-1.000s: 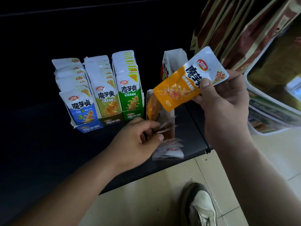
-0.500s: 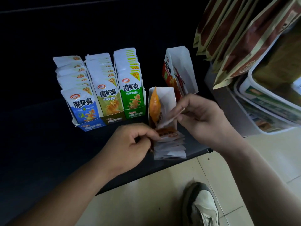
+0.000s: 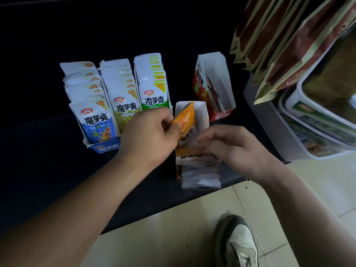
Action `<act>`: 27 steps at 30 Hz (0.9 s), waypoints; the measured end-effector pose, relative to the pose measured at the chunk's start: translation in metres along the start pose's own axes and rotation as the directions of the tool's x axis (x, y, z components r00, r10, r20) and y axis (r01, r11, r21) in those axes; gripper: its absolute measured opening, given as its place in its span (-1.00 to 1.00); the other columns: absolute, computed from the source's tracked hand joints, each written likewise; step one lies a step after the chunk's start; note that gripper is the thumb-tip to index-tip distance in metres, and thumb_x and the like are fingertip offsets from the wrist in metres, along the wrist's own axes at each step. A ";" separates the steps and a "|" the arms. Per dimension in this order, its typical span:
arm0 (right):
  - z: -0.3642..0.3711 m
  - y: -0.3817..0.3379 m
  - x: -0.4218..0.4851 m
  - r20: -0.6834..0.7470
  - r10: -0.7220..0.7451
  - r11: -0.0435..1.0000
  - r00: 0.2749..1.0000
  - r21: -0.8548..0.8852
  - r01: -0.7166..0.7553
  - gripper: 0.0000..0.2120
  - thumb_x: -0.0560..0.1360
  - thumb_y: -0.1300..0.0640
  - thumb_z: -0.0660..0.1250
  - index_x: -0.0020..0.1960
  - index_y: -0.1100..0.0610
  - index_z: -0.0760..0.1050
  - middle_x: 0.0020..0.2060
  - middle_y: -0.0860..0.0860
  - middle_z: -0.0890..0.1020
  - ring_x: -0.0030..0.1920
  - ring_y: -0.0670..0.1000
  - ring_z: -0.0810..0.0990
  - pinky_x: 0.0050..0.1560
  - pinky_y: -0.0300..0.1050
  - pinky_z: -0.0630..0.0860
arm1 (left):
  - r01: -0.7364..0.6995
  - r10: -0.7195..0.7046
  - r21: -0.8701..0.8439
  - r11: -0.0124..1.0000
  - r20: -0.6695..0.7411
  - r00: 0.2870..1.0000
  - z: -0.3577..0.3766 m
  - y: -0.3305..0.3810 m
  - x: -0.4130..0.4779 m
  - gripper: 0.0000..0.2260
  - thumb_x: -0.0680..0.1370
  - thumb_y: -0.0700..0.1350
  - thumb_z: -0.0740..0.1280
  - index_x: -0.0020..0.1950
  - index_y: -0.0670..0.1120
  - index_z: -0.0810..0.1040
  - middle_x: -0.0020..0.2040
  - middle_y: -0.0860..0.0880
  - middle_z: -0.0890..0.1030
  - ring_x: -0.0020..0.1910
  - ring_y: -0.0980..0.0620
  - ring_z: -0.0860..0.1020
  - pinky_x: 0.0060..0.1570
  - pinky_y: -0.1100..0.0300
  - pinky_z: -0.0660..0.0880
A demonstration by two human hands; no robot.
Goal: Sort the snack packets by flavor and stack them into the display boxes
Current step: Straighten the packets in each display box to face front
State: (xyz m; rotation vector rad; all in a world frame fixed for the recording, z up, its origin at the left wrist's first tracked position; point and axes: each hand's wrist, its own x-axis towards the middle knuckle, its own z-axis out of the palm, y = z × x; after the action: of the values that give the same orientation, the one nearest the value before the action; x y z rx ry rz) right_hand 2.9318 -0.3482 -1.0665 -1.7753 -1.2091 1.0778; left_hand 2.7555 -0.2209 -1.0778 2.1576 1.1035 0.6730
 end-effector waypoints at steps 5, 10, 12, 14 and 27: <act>0.012 0.003 0.004 -0.310 0.028 0.997 0.950 0.083 -0.002 -0.91 0.62 0.11 0.40 0.13 0.01 0.58 -0.14 0.04 0.70 -0.16 0.10 0.70 -0.24 -0.03 0.64 | 0.109 -0.138 -0.330 0.938 -0.066 0.988 -0.018 0.017 -0.019 -0.87 0.68 -0.12 0.31 -0.03 -0.13 0.45 -0.23 -0.06 0.68 -0.23 0.12 0.70 -0.23 0.00 0.65; 0.014 0.003 0.008 -0.207 0.211 0.958 0.955 0.238 -0.160 -0.66 0.54 -0.19 0.42 0.25 -0.08 0.59 -0.02 -0.06 0.71 -0.13 -0.14 0.69 -0.25 -0.31 0.53 | 0.226 -0.337 -0.581 0.782 -0.089 0.937 -0.020 0.016 -0.029 -0.95 0.71 -0.18 0.26 0.05 -0.08 0.48 -0.18 -0.02 0.74 -0.20 -0.02 0.74 -0.01 -0.13 0.68; 0.017 0.003 0.007 -0.205 0.201 0.947 0.958 0.292 -0.136 -0.74 0.57 -0.12 0.42 0.20 -0.04 0.63 -0.03 -0.06 0.74 -0.11 -0.16 0.71 -0.24 -0.31 0.55 | 0.260 -0.358 -0.592 0.763 -0.051 0.932 -0.017 0.012 -0.030 -0.94 0.71 -0.18 0.26 0.06 -0.07 0.49 -0.18 -0.04 0.74 -0.19 -0.05 0.74 0.01 -0.20 0.67; 0.020 0.002 0.007 -0.311 0.187 0.949 0.932 0.301 -0.090 -0.78 0.57 -0.02 0.45 0.19 -0.01 0.63 -0.03 -0.04 0.75 -0.04 -0.10 0.74 -0.19 -0.25 0.62 | 0.268 -0.347 -0.581 0.768 -0.026 0.938 -0.012 0.012 -0.032 -0.94 0.70 -0.17 0.27 0.04 -0.05 0.49 -0.18 -0.04 0.74 -0.19 -0.05 0.73 -0.02 -0.17 0.67; 0.005 -0.013 0.011 -0.595 0.053 0.865 0.802 0.428 0.260 -0.90 0.61 0.23 0.40 0.00 0.06 0.52 -0.06 0.08 0.71 -0.03 0.08 0.69 -0.07 -0.06 0.65 | 0.261 -0.346 -0.513 0.818 -0.076 0.935 -0.012 0.002 -0.026 -0.83 0.64 -0.01 0.38 -0.09 -0.06 0.65 -0.28 -0.04 0.65 -0.36 0.09 0.62 -0.27 0.16 0.58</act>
State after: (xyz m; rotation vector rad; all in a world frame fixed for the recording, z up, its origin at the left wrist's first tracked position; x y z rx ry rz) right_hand 2.9251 -0.3335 -1.0600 -1.4446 -0.5642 0.6027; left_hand 2.7349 -0.2403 -1.0723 1.4667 1.1744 0.8852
